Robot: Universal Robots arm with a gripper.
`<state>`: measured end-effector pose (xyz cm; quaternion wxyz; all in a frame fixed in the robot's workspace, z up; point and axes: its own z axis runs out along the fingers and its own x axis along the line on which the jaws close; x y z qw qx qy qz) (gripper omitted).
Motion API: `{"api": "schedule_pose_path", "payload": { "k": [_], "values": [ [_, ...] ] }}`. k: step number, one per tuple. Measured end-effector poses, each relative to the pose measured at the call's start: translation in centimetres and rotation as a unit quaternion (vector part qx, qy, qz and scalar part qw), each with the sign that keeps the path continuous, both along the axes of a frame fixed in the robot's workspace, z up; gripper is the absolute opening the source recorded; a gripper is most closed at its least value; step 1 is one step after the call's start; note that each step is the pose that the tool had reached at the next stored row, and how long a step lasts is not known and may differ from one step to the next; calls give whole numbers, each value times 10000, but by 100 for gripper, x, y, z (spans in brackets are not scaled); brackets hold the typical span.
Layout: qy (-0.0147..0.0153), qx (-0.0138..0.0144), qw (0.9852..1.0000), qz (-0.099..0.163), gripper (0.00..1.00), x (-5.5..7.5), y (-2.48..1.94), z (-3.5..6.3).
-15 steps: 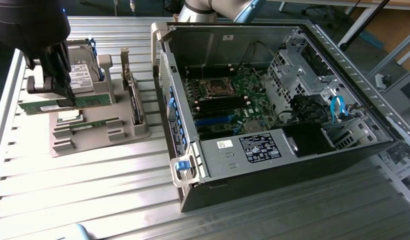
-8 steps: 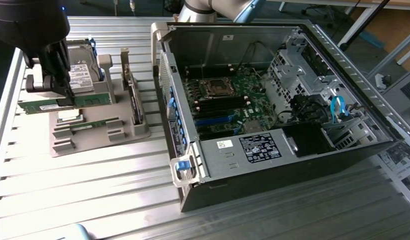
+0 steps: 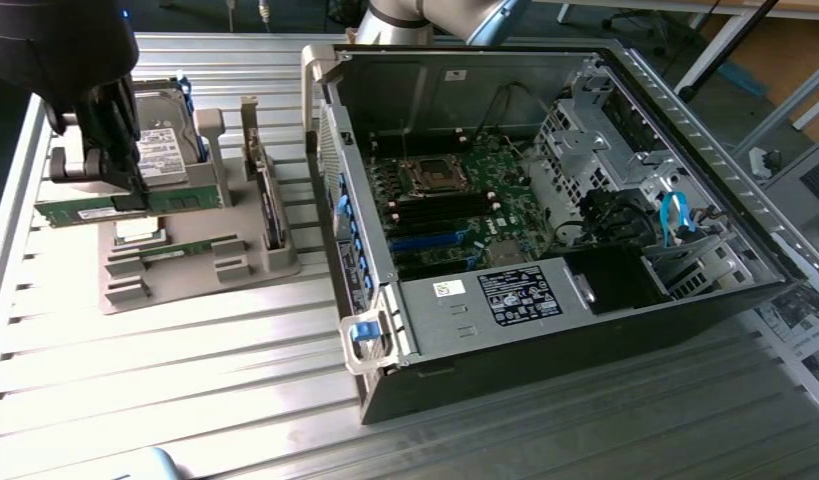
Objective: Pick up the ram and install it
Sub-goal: 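Pick up the ram and move it above insertion slot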
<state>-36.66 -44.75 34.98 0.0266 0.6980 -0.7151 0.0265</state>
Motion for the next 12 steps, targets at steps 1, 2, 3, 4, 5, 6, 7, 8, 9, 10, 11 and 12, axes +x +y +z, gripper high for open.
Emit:
{"api": "schedule_pose_path", "payload": {
  "k": [1, 2, 3, 4, 5, 6, 7, 8, 9, 10, 11, 12],
  "values": [
    [1, -1, 10000, -1, 14, 0, 0, 2],
    [1, -2, 10000, -2, 14, 0, 0, 5],
    [1, -2, 10000, -3, 14, 0, 0, 8],
    [0, -2, 10000, -3, 14, 0, 0, 9],
    [1, -3, 10000, -5, 14, 0, 0, 13],
    [0, -3, 10000, -5, 14, -1, 0, 15],
    [0, -4, 10000, -6, 14, 0, 0, 17],
    [0, -4, 10000, -7, 14, -1, 0, 19],
    [0, -4, 10000, -8, 14, 0, 0, 20],
    [0, -4, 10000, -9, 14, 0, 0, 22],
    [0, -5, 10000, -9, 14, 0, -1, 23],
    [0, -5, 10000, -11, 14, 0, -1, 26]
  ]
}}
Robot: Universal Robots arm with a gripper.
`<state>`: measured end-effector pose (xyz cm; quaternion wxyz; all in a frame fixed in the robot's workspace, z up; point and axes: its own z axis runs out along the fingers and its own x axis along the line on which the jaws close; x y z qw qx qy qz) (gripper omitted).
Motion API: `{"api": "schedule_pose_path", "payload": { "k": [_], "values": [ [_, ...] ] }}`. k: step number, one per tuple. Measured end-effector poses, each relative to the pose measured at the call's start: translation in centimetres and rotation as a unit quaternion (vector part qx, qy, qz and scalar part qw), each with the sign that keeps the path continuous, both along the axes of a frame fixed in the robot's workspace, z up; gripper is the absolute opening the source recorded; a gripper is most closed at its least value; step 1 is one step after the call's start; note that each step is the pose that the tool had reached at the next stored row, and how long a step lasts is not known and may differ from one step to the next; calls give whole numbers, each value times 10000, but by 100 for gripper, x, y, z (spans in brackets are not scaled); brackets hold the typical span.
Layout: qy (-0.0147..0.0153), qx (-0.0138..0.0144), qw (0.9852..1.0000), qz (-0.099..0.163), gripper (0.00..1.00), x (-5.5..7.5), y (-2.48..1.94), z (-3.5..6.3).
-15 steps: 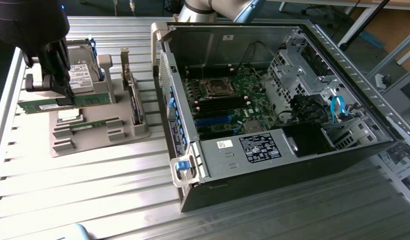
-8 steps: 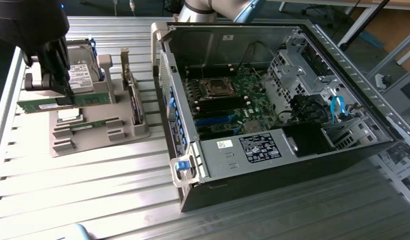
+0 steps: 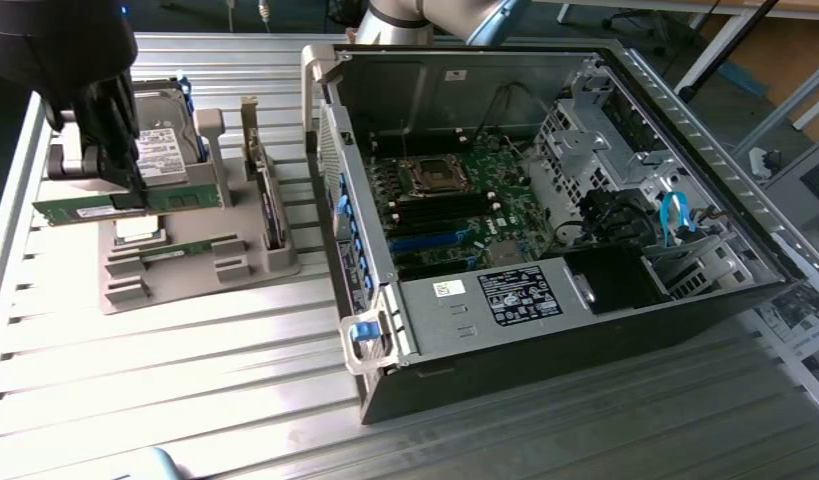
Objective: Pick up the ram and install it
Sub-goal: 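Pick up the ram and move it above insertion slot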
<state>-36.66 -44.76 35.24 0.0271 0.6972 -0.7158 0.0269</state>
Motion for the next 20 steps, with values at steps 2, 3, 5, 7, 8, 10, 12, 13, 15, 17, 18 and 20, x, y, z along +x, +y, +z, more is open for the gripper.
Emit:
{"api": "schedule_pose_path", "payload": {
  "k": [2, 3, 5, 7, 8, 10, 12, 13, 15, 17, 18, 20],
  "values": [
    [0, -1, 10000, -3, 14, 0, 0, 3],
    [0, -1, 10000, -4, 14, 0, 0, 5],
    [0, -2, 10000, -6, 14, 0, 0, 8],
    [0, -3, 10000, -8, 14, 0, -1, 11],
    [0, -5, 10000, -9, 14, 0, 0, 15],
    [0, -7, 10000, -10, 14, 0, -1, 19],
    [0, -8, 10000, -13, 14, 0, -1, 23],
    [0, -9, 10000, -14, 14, 0, -1, 25],
    [0, -10, 10000, -17, 14, 0, -1, 30],
    [0, -15, 10000, -33, 14, 0, -4, 48],
    [0, -15, 10000, -34, 14, 0, -5, 49],
    [0, -15, 10000, -37, 14, 0, -6, 53]
  ]
}}
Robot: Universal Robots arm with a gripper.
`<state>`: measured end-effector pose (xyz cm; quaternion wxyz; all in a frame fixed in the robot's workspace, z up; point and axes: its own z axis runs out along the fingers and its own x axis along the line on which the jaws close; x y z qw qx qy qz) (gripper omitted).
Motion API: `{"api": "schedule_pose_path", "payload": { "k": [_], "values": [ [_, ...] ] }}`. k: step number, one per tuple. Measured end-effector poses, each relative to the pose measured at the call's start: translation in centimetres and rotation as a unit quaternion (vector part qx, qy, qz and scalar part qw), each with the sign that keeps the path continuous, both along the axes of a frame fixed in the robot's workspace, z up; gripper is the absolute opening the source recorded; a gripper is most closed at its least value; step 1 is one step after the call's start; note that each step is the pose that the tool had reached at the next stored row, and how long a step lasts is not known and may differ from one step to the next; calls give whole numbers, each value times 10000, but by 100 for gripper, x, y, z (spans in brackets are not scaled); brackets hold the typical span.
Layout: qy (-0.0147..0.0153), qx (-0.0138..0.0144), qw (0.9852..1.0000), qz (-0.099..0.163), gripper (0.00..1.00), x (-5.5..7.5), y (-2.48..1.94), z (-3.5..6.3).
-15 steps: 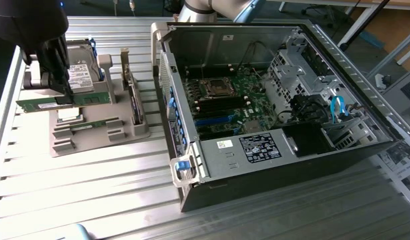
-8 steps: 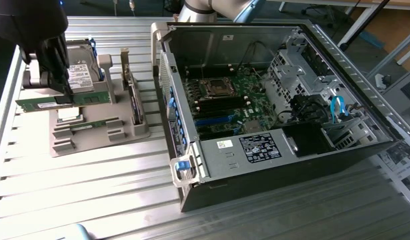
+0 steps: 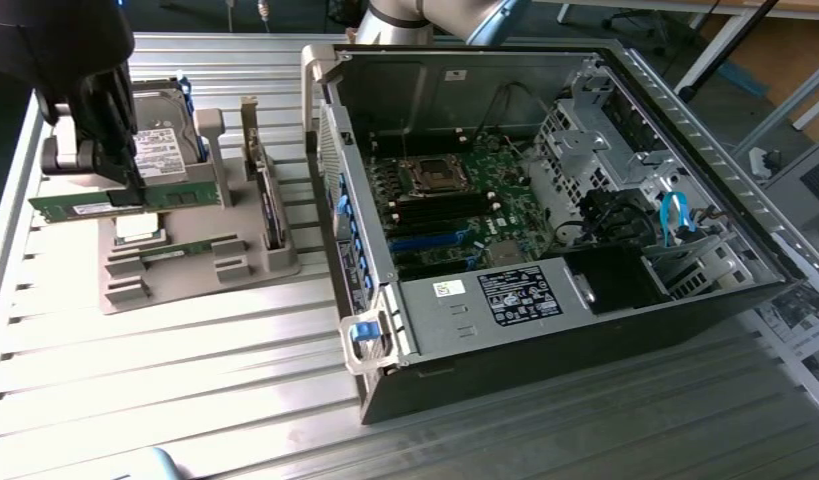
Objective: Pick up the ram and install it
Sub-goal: 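Pick up the ram and move it above insertion slot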
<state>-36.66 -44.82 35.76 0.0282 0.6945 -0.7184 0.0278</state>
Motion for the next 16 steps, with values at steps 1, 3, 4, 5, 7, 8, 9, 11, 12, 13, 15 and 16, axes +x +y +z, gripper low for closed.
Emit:
{"api": "schedule_pose_path", "payload": {
  "k": [1, 3, 4, 5, 7, 8, 9, 11, 12, 13, 15, 16],
  "values": [
    [0, 0, 10000, -1, 14, 0, -1, 2],
    [1, 0, 10000, -3, 14, 0, -1, 8],
    [1, -1, 10000, -4, 14, 0, -1, 12],
    [0, -1, 10000, -5, 14, 0, -1, 15],
    [0, -2, 10000, -8, 14, 1, -2, 24],
    [0, -2, 10000, -10, 14, 1, -3, 29],
    [0, -2, 10000, -11, 14, 1, -3, 33],
    [0, -2, 10000, -14, 14, 1, -3, 42],
    [0, -2, 10000, -15, 14, 1, -3, 48],
    [0, -3, 10000, -16, 14, 1, -3, 54],
    [0, -4, 10000, -18, 14, 1, -4, 65],
    [0, -5, 10000, -19, 14, 1, -3, 70]
  ]
}}
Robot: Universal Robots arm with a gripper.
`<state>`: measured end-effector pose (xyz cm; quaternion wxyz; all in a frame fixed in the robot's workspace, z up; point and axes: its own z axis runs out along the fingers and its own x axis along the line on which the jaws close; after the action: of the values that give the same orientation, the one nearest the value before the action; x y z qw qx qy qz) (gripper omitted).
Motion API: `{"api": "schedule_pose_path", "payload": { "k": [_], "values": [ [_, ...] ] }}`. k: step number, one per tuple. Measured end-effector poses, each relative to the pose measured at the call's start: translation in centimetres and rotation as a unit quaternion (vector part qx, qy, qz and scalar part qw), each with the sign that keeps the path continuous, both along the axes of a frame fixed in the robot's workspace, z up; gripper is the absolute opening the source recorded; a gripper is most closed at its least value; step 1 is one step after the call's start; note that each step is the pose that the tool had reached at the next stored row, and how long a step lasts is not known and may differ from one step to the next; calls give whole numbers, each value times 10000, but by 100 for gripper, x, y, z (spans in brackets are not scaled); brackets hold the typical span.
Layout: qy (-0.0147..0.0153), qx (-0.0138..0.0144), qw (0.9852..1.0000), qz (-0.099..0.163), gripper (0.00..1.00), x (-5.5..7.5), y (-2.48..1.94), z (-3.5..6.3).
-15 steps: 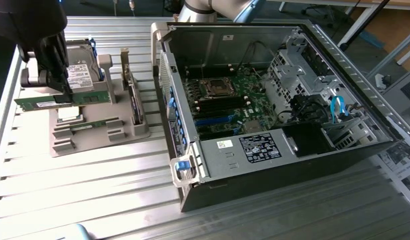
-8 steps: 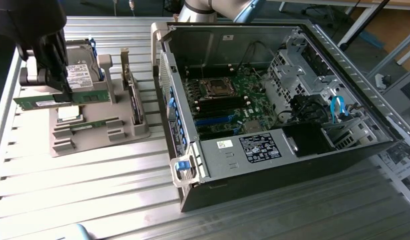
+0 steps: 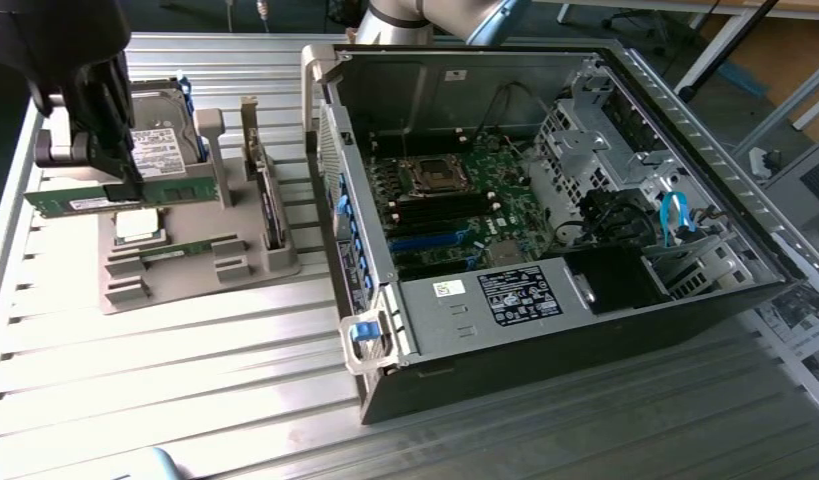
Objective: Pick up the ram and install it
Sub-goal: 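Pick up the ram and move it above insertion slot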
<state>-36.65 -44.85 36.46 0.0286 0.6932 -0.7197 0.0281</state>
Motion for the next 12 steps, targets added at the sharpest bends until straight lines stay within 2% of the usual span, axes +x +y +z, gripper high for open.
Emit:
{"api": "schedule_pose_path", "payload": {
  "k": [12],
  "values": [
    [0, -2, 10000, -18, 14, 0, -1, 42]
  ]
}}
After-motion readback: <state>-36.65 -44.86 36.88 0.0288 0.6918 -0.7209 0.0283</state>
